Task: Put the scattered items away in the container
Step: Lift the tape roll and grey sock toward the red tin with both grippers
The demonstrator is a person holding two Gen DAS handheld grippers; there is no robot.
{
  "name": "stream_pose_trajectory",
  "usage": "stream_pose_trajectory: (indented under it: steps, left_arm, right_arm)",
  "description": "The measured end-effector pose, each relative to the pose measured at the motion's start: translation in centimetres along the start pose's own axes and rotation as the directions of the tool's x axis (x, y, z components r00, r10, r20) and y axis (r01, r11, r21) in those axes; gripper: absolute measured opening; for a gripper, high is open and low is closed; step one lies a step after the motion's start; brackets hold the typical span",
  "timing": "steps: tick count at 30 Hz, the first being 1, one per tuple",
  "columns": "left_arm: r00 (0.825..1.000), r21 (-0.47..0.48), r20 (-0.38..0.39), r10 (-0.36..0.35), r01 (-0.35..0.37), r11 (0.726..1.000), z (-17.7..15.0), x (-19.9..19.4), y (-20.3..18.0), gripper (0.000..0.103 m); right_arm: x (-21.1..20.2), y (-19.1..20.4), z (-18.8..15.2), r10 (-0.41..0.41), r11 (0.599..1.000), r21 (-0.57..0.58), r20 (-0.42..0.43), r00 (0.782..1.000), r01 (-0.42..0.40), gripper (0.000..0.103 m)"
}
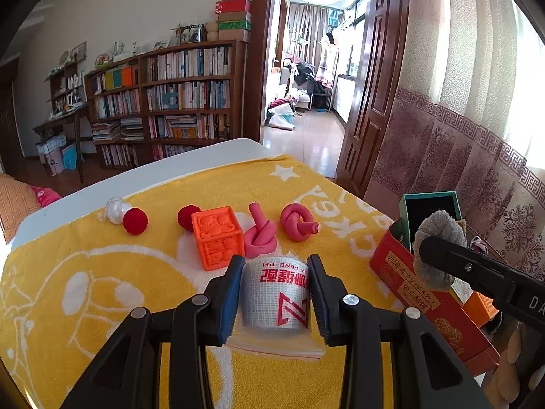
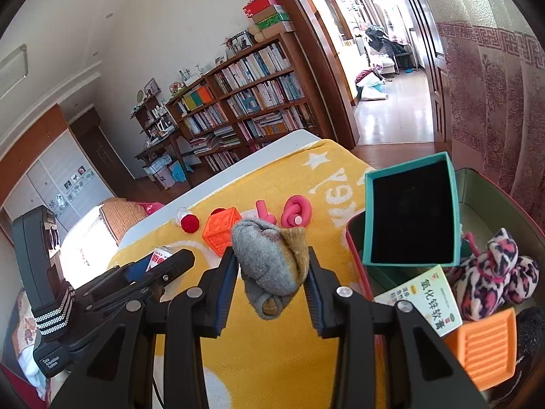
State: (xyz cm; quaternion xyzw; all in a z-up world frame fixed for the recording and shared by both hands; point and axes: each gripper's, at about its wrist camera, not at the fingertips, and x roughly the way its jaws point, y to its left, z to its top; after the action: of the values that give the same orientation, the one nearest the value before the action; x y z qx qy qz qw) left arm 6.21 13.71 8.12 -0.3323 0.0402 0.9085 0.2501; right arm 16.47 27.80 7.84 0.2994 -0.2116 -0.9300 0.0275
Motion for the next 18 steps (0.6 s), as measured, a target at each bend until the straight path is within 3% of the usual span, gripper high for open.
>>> stream_pose_trajectory:
  steps: [10, 18]
  left_arm:
    - [0.997, 0.053, -0.012, -0.083, 0.083, 0.995, -0.1, -0.1, -4.7, 0.039]
    - [0.986, 0.102, -0.024, -0.163, 0.165, 0.981, -0.1, 0.0, -9.0, 0.039]
  right_arm:
    - [-4.2, -4.1, 0.1, -0.057, 0.998, 0.037, 0.068, 0.996, 0.055, 0.041]
    - [-9.3, -8.9, 0.9, -0.165, 0.983, 0.108, 0.157, 0.974, 0.150, 0.041]
